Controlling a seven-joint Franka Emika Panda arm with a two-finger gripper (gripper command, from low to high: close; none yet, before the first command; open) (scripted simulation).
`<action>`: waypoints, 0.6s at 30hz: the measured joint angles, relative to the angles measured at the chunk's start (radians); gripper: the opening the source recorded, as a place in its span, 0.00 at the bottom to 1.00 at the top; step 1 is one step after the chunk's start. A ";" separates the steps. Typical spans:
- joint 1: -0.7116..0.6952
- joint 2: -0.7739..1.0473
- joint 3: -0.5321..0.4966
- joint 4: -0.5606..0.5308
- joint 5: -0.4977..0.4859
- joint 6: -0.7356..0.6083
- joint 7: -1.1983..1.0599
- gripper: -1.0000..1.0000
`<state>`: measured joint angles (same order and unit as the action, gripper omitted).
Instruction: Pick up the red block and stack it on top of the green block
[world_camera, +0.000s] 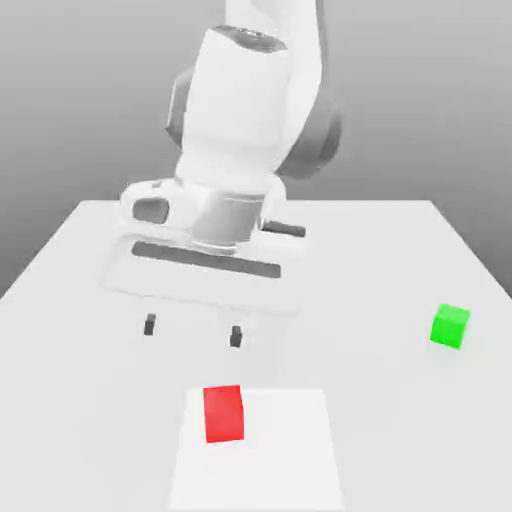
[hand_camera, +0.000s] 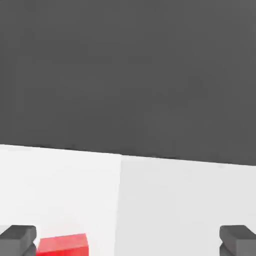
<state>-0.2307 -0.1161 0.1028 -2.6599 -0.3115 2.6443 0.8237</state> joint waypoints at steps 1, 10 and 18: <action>0.000 0.016 -0.005 -0.013 0.014 0.015 -0.017 0.50; 0.026 0.113 -0.013 -0.123 0.292 0.142 -0.272 0.50; 0.035 0.175 -0.016 -0.101 0.331 0.203 -0.298 0.50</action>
<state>-0.1953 0.0588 0.0870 -2.7612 0.0192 2.8469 0.5262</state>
